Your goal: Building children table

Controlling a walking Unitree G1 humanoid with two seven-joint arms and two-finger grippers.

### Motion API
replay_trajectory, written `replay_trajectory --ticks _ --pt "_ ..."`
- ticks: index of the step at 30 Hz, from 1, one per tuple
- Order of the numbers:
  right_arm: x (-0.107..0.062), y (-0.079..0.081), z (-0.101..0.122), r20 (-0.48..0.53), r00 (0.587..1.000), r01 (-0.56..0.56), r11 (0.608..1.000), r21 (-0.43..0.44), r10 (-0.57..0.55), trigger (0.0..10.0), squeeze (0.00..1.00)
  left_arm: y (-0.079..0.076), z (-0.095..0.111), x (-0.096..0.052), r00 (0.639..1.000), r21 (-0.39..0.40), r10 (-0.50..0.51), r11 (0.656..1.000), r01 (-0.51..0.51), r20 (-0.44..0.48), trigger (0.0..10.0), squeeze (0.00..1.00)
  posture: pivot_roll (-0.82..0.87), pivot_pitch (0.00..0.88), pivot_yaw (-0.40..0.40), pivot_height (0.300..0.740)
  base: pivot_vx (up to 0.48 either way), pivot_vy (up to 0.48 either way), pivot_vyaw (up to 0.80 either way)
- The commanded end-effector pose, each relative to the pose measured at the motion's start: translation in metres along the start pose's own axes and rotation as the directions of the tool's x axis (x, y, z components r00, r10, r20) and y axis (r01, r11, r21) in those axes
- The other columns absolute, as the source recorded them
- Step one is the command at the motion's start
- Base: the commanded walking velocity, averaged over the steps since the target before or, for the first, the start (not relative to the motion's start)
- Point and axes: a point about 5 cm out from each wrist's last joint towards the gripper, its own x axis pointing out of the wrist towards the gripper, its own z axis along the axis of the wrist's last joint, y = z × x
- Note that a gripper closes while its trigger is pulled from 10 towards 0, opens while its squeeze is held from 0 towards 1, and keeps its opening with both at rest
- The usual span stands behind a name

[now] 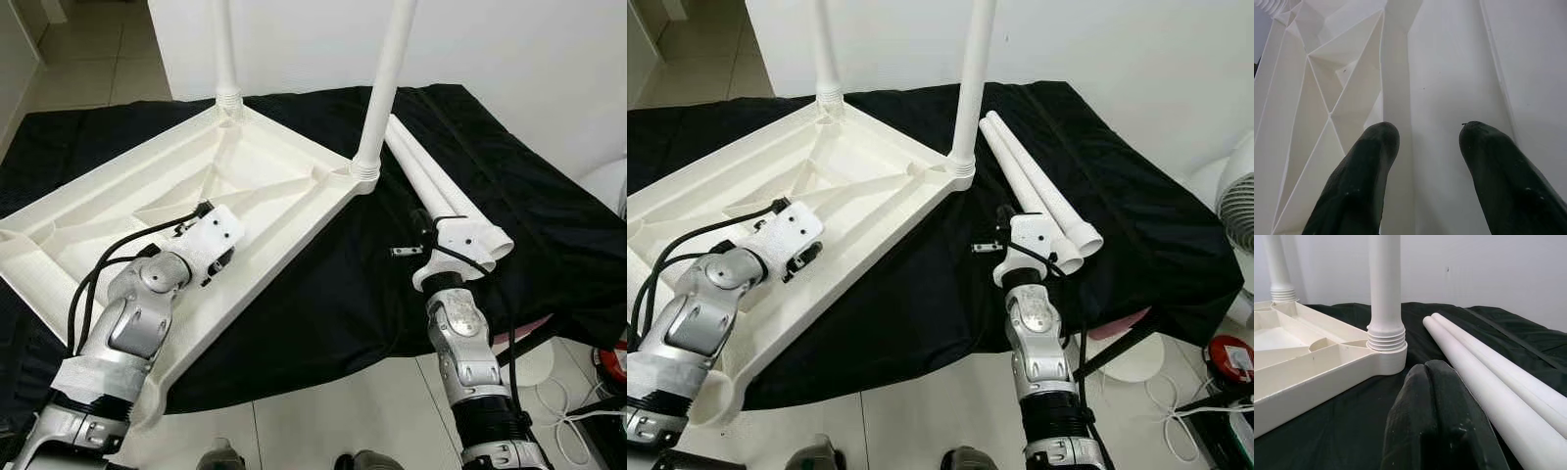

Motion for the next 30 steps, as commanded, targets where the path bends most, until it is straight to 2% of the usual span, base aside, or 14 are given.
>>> replay_trajectory --ticks 1,2,8,19,21,22,24,25,27,28,30 --pt "0.002 -0.003 0.001 0.011 1.000 0.003 1.000 -0.006 -0.003 10.0 0.00 -0.029 -0.003 0.005 0.971 -0.012 -0.237 0.971 0.237 -0.010 10.0 0.00 0.03 0.000 -0.011 0.740 0.000 0.000 0.00" --pt "0.003 -0.003 0.002 0.016 1.000 0.001 1.000 -0.007 -0.001 10.0 0.00 -0.041 0.006 0.008 0.964 -0.017 -0.264 0.964 0.264 0.018 10.0 0.00 0.03 0.000 -0.009 0.740 0.000 0.000 0.00" --pt "0.004 -0.002 0.002 0.019 1.000 -0.004 1.000 -0.007 0.005 10.0 0.00 -0.056 0.021 0.016 0.954 -0.028 -0.291 0.956 0.293 0.069 10.0 0.00 0.02 0.000 -0.006 0.740 0.000 0.000 0.00" --pt "0.003 -0.002 0.001 0.016 1.000 -0.004 1.000 -0.006 0.004 10.0 0.00 -0.058 0.037 0.028 0.964 -0.076 -0.241 0.965 0.250 0.116 10.0 0.00 0.01 0.000 -0.001 0.740 0.000 0.000 0.00" --pt "0.002 -0.002 0.001 0.016 1.000 -0.002 1.000 -0.006 0.002 10.0 0.00 -0.043 0.042 0.033 0.979 -0.137 -0.151 0.976 0.169 0.136 10.0 0.00 0.01 0.000 0.000 0.740 0.000 0.000 0.00" --pt "0.002 -0.002 0.001 0.016 1.000 -0.002 1.000 -0.006 0.002 10.0 0.00 -0.043 0.042 0.033 0.979 -0.137 -0.151 0.976 0.169 0.136 10.0 0.00 0.01 0.000 0.000 0.740 0.000 0.000 0.00" --pt "0.002 -0.002 0.001 0.015 1.000 0.000 1.000 -0.007 0.000 10.0 0.00 -0.026 0.046 0.034 0.982 -0.194 -0.072 0.975 0.106 0.175 10.0 0.00 0.01 0.000 0.001 0.740 0.000 0.000 0.00" --pt "0.002 -0.002 0.001 0.015 1.000 0.000 1.000 -0.007 0.000 10.0 0.00 -0.026 0.046 0.034 0.982 -0.194 -0.072 0.975 0.106 0.175 10.0 0.00 0.01 0.000 0.001 0.740 0.000 0.000 0.00" --pt "0.001 -0.003 0.001 0.015 1.000 0.003 1.000 -0.010 -0.002 10.0 0.00 -0.007 0.050 0.030 0.970 -0.228 0.004 0.972 0.053 0.242 10.0 0.00 0.01 0.000 0.004 0.740 0.000 0.000 0.00" --pt "0.001 -0.003 0.001 0.015 1.000 0.003 1.000 -0.010 -0.002 10.0 0.00 -0.007 0.050 0.030 0.970 -0.228 0.004 0.972 0.053 0.242 10.0 0.00 0.01 0.000 0.004 0.740 0.000 0.000 0.00" --pt "0.000 -0.003 0.001 0.014 1.000 0.005 1.000 -0.012 -0.005 10.0 0.00 0.010 0.053 0.022 0.941 -0.266 0.046 0.963 0.048 0.336 10.0 0.00 0.01 0.000 0.003 0.740 0.000 0.000 0.00"
